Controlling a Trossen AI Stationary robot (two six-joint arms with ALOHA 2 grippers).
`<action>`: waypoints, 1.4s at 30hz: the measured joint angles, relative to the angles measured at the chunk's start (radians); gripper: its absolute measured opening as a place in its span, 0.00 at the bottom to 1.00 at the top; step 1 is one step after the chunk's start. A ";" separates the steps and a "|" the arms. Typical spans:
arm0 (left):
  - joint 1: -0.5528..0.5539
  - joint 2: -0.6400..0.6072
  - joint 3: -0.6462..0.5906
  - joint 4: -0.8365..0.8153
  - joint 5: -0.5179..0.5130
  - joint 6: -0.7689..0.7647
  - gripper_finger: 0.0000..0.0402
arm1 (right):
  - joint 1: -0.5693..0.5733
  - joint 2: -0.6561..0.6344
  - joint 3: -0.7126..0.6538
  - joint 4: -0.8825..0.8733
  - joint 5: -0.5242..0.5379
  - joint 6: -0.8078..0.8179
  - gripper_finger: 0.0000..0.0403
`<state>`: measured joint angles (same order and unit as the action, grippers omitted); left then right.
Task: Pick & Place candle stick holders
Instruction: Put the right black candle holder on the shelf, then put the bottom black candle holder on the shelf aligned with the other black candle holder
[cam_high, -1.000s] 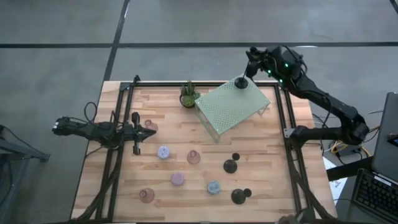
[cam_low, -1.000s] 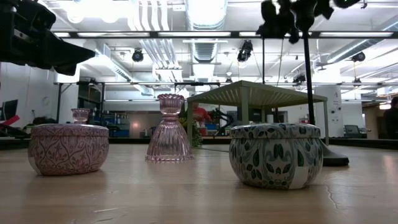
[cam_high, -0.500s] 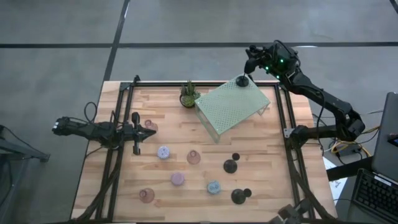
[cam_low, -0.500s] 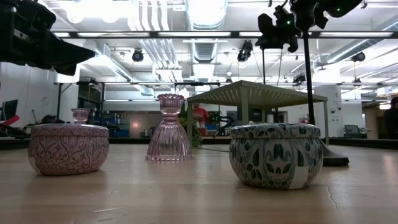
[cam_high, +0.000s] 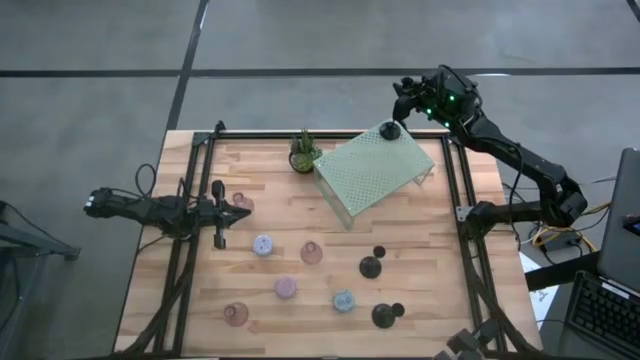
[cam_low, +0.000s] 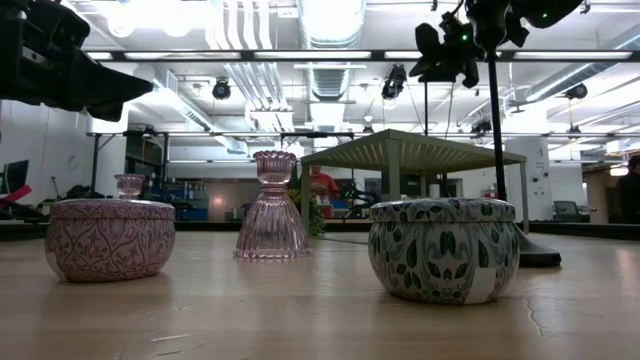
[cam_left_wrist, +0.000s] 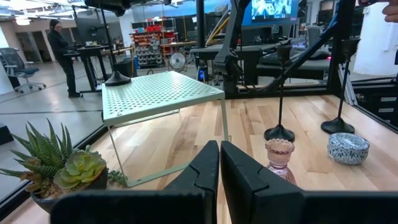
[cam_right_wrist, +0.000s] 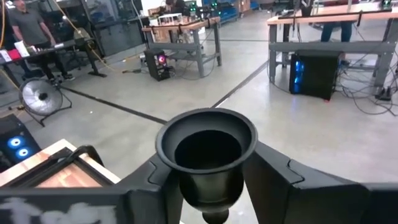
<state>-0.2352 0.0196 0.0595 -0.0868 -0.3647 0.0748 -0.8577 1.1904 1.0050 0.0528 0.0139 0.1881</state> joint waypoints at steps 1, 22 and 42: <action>0.000 0.000 0.000 0.000 0.000 0.000 0.05 | 0.000 0.000 0.000 -0.002 0.000 -0.001 0.37; 0.000 0.000 0.000 0.000 0.000 0.000 0.05 | 0.000 -0.106 0.000 -0.204 -0.042 -0.054 0.66; 0.000 0.000 0.000 0.000 0.000 0.000 0.05 | 0.162 -0.444 -0.003 -0.710 -0.703 -0.275 0.66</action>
<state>-0.2355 0.0196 0.0594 -0.0868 -0.3646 0.0748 -0.6957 0.7464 1.0024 -0.6572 -0.6890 -0.0865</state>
